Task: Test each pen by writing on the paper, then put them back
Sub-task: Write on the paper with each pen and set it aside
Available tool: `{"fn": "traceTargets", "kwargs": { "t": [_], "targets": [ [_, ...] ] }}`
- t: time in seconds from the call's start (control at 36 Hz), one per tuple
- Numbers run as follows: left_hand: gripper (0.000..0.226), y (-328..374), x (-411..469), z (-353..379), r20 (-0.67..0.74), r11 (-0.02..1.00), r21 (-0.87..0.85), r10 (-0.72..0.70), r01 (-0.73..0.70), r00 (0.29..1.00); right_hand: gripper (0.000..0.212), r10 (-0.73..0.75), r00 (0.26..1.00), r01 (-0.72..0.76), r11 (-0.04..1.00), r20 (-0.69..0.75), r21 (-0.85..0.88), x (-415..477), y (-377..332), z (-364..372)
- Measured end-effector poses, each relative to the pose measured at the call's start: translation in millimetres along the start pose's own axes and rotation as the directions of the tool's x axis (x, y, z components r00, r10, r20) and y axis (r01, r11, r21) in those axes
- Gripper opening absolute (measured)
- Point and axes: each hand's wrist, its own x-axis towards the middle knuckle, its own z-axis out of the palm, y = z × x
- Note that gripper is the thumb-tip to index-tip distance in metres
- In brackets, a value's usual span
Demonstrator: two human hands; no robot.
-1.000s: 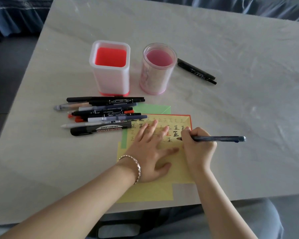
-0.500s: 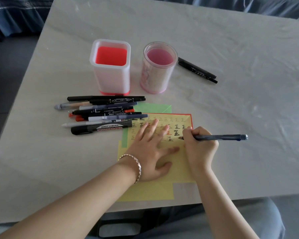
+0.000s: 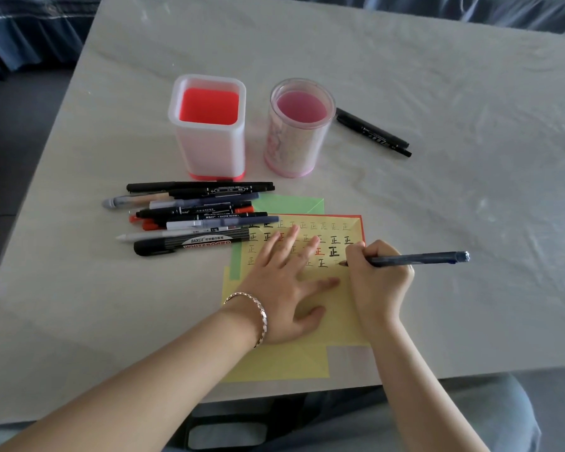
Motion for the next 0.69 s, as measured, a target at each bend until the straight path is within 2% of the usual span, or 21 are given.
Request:
{"fn": "traceTargets", "kwargs": {
  "t": [0.14,0.69],
  "targets": [
    [0.046,0.0,0.0,0.2,0.005,1.0,0.001,-0.005,0.005,1.0,0.039,0.023,1.0,-0.024,0.998,0.021,0.05,1.0,1.8,-1.1],
    [0.045,-0.8,-0.1,1.3,0.0,1.0,0.002,-0.006,0.006,1.0,0.038,0.003,0.997,-0.004,1.0,0.075,0.018,-0.2,-1.0,-1.5]
  ]
}}
